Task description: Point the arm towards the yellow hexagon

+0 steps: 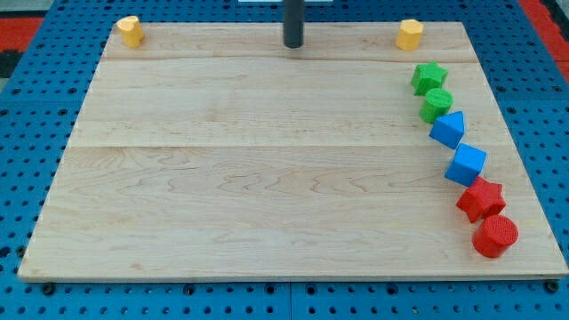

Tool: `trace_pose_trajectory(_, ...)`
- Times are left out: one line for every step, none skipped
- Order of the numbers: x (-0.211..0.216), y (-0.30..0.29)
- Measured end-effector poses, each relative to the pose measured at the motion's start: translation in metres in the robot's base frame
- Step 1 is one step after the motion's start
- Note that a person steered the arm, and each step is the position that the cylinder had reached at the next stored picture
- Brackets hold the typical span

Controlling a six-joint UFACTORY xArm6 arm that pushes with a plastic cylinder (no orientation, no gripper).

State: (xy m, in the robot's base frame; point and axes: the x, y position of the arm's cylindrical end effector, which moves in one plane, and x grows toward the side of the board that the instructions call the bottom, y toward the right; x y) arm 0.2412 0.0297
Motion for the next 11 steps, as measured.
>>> trace_pose_trajectory(0.004, 0.043)
trace_pose_trajectory(0.006, 0.094)
trace_pose_trajectory(0.014, 0.146)
trace_pose_trajectory(0.017, 0.203)
trace_pose_trajectory(0.010, 0.240)
trace_pose_trajectory(-0.025, 0.233)
trace_pose_trajectory(-0.043, 0.218)
trace_pose_trajectory(-0.036, 0.211)
trace_pose_trajectory(-0.022, 0.237)
trace_pose_trajectory(-0.011, 0.206)
trace_pose_trajectory(-0.019, 0.172)
